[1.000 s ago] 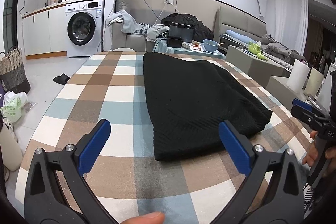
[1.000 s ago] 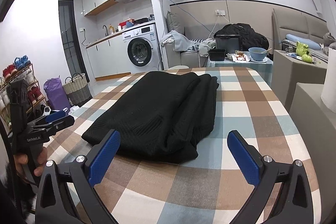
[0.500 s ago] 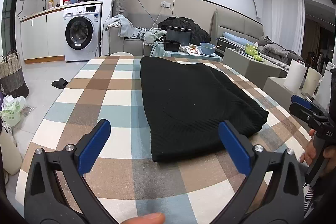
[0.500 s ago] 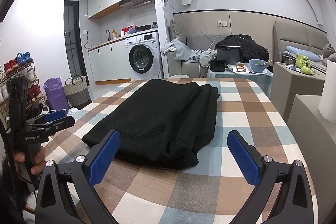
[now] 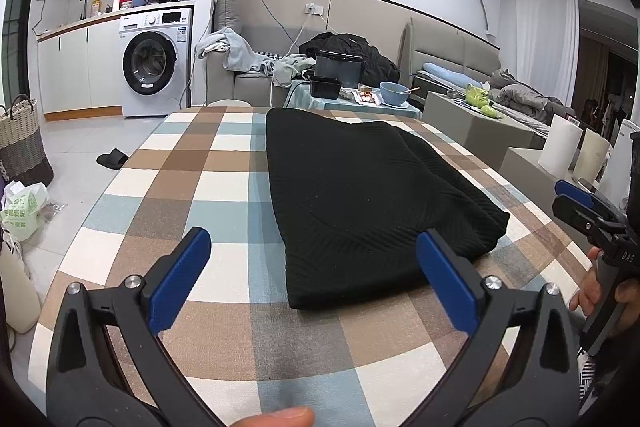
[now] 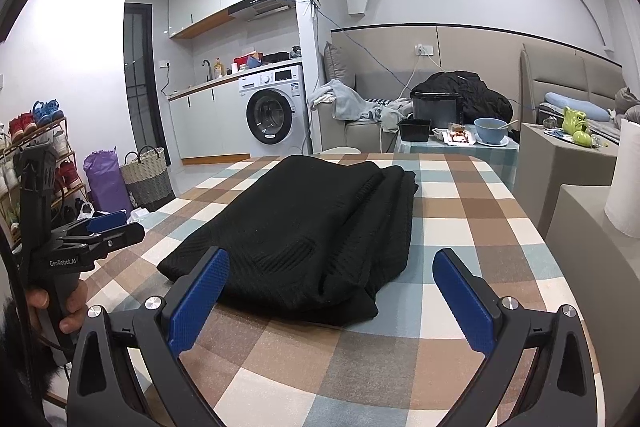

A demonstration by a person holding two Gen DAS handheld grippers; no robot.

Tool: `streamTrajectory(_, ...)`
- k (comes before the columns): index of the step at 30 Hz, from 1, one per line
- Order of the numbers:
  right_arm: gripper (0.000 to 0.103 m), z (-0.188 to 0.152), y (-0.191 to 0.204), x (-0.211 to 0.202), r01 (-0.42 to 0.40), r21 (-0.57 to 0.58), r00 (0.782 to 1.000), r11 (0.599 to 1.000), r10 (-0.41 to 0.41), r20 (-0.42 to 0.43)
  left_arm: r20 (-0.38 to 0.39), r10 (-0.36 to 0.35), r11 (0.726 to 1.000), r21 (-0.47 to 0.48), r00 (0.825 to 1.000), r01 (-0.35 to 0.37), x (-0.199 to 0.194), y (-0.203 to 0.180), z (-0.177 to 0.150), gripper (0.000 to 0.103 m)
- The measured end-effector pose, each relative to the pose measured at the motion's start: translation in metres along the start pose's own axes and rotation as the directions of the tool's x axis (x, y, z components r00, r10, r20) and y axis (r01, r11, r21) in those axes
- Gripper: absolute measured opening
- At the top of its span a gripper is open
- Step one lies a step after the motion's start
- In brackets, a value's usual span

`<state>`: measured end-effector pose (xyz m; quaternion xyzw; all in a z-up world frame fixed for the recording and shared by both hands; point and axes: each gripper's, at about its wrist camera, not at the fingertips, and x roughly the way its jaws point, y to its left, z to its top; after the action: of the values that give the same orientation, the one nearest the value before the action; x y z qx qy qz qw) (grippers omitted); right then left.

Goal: Fold small clothes

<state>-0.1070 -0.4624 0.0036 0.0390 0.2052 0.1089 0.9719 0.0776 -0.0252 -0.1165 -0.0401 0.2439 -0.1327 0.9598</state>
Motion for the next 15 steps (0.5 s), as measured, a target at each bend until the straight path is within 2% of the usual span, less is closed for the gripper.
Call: streamTrajectory(15, 0.103, 0.0003, -0.0012, -0.0008, 0.001, 0.011, 1.000, 1.000, -0.001, 0.000, 0.001, -0.002, 1.000, 0.001, 1.000, 0.002, 0.0002, -0.0004, 0.0006, 0.102)
